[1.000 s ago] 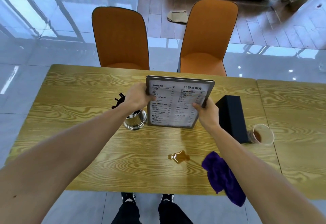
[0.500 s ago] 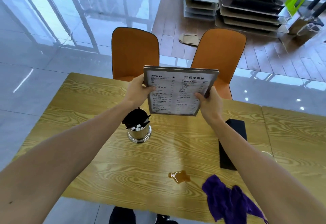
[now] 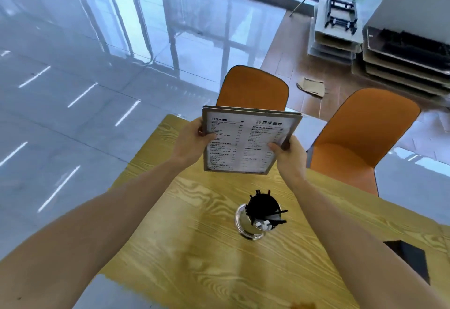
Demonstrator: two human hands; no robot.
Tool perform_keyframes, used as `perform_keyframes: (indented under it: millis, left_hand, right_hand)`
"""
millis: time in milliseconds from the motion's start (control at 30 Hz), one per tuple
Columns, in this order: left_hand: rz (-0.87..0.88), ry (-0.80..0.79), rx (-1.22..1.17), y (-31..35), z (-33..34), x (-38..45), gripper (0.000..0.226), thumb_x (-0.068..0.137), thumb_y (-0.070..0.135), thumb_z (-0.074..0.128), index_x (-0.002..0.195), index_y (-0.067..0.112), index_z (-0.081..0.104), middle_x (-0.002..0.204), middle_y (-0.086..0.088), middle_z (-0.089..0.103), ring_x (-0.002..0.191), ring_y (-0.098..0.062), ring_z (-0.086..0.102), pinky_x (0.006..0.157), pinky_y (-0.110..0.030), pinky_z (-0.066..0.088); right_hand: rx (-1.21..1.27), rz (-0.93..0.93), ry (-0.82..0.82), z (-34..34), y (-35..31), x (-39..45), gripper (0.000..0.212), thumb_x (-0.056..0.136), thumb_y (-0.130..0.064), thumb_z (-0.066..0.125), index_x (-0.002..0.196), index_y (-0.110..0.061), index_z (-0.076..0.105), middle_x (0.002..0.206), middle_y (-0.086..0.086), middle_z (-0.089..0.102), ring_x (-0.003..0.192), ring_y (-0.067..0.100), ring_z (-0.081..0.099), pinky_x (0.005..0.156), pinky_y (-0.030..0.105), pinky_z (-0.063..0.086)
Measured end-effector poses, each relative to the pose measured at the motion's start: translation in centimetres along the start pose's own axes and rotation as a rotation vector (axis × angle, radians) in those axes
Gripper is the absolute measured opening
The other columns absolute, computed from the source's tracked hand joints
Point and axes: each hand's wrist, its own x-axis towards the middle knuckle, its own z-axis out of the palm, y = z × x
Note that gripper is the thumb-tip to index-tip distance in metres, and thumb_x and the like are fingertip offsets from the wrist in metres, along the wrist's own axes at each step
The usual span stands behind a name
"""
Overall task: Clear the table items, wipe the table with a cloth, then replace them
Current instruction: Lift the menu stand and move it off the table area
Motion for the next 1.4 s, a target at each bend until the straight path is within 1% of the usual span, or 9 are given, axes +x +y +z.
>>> perform_keyframes:
  millis: [33, 133, 267, 367, 467, 667, 833, 1200, 1400]
  left_hand:
    - [-0.017, 0.011, 0.010, -1.1, -1.3, 0.2, 0.020, 0.088, 0.013, 0.074, 0.106, 0.014, 0.066, 0.095, 0.009, 0.070, 0.083, -0.001, 0.064, 0.066, -0.011, 0.049]
    - [-0.095, 0.051, -0.008, -4.6, -5.0, 0.5, 0.022, 0.087, 0.012, 0.074, 0.107, 0.017, 0.066, 0.091, 0.015, 0.068, 0.083, -0.001, 0.065, 0.067, -0.010, 0.049]
    - [-0.194, 0.127, -0.023, -9.5, -8.9, 0.4, 0.024, 0.083, 0.011, 0.076, 0.105, 0.019, 0.069, 0.094, 0.011, 0.072, 0.085, -0.004, 0.068, 0.075, -0.018, 0.052]
    - [-0.247, 0.172, -0.037, -12.1, -11.1, 0.3, 0.023, 0.084, 0.007, 0.075, 0.100, 0.022, 0.067, 0.092, 0.012, 0.070, 0.083, 0.000, 0.065, 0.068, -0.008, 0.047]
    - [-0.286, 0.212, -0.031, -14.5, -12.6, 0.5, 0.018, 0.086, 0.009, 0.074, 0.102, 0.016, 0.068, 0.091, 0.012, 0.070, 0.080, 0.003, 0.064, 0.066, -0.008, 0.046]
    - [-0.306, 0.268, -0.036, -17.6, -14.7, 1.9, 0.022, 0.088, 0.013, 0.074, 0.108, 0.015, 0.069, 0.097, 0.008, 0.072, 0.085, -0.001, 0.067, 0.070, -0.011, 0.051]
    - [-0.326, 0.307, -0.020, -19.0, -16.2, 3.9, 0.023, 0.088, 0.013, 0.074, 0.110, 0.014, 0.069, 0.098, 0.008, 0.072, 0.084, -0.003, 0.067, 0.067, -0.010, 0.052]
    - [-0.392, 0.387, -0.004, -20.4, -17.7, 5.8, 0.022, 0.087, 0.011, 0.075, 0.108, 0.014, 0.068, 0.094, 0.011, 0.068, 0.075, 0.007, 0.063, 0.059, -0.005, 0.047]
    - [-0.456, 0.377, 0.036, -20.3, -16.8, 5.4, 0.021, 0.090, 0.023, 0.072, 0.107, 0.012, 0.065, 0.101, 0.004, 0.069, 0.084, -0.007, 0.065, 0.073, -0.023, 0.055]
  right_hand:
    - [0.003, 0.015, -0.017, 1.9, -0.3, 0.3, 0.021, 0.093, -0.016, 0.072, 0.108, -0.007, 0.062, 0.105, 0.003, 0.071, 0.097, 0.025, 0.066, 0.078, 0.037, 0.055]
    - [0.007, 0.050, -0.094, 7.4, -1.4, 0.6, 0.020, 0.093, -0.016, 0.073, 0.105, -0.004, 0.061, 0.102, 0.001, 0.071, 0.093, 0.019, 0.065, 0.067, 0.024, 0.050]
    - [-0.005, 0.033, -0.181, 13.8, -2.5, 1.1, 0.016, 0.094, -0.015, 0.072, 0.099, -0.008, 0.059, 0.098, -0.005, 0.068, 0.091, 0.013, 0.064, 0.068, 0.027, 0.048]
    - [-0.005, 0.038, -0.245, 17.8, -3.5, 1.7, 0.015, 0.095, -0.012, 0.070, 0.106, -0.009, 0.061, 0.097, -0.015, 0.066, 0.087, -0.004, 0.060, 0.064, 0.015, 0.044]
    - [-0.005, 0.029, -0.301, 20.9, -4.3, 2.5, 0.016, 0.095, -0.012, 0.070, 0.109, -0.012, 0.061, 0.098, -0.019, 0.065, 0.087, -0.007, 0.059, 0.063, 0.012, 0.045]
    - [-0.043, 0.002, -0.369, 25.4, -5.3, 4.8, 0.019, 0.095, -0.015, 0.070, 0.113, -0.011, 0.063, 0.106, -0.012, 0.069, 0.097, 0.004, 0.065, 0.073, 0.020, 0.050]
    - [-0.109, -0.050, -0.399, 28.5, -6.7, 7.3, 0.020, 0.095, -0.015, 0.071, 0.113, -0.011, 0.063, 0.109, -0.008, 0.069, 0.095, 0.006, 0.064, 0.065, 0.012, 0.049]
    - [-0.152, -0.057, -0.455, 32.5, -8.6, 10.4, 0.030, 0.096, -0.016, 0.069, 0.123, -0.009, 0.060, 0.121, 0.000, 0.069, 0.098, 0.010, 0.065, 0.064, 0.016, 0.053]
    - [-0.254, -0.031, -0.516, 31.1, -8.4, 10.0, 0.040, 0.100, -0.024, 0.065, 0.136, -0.010, 0.052, 0.123, 0.002, 0.064, 0.108, 0.018, 0.062, 0.065, 0.018, 0.048]
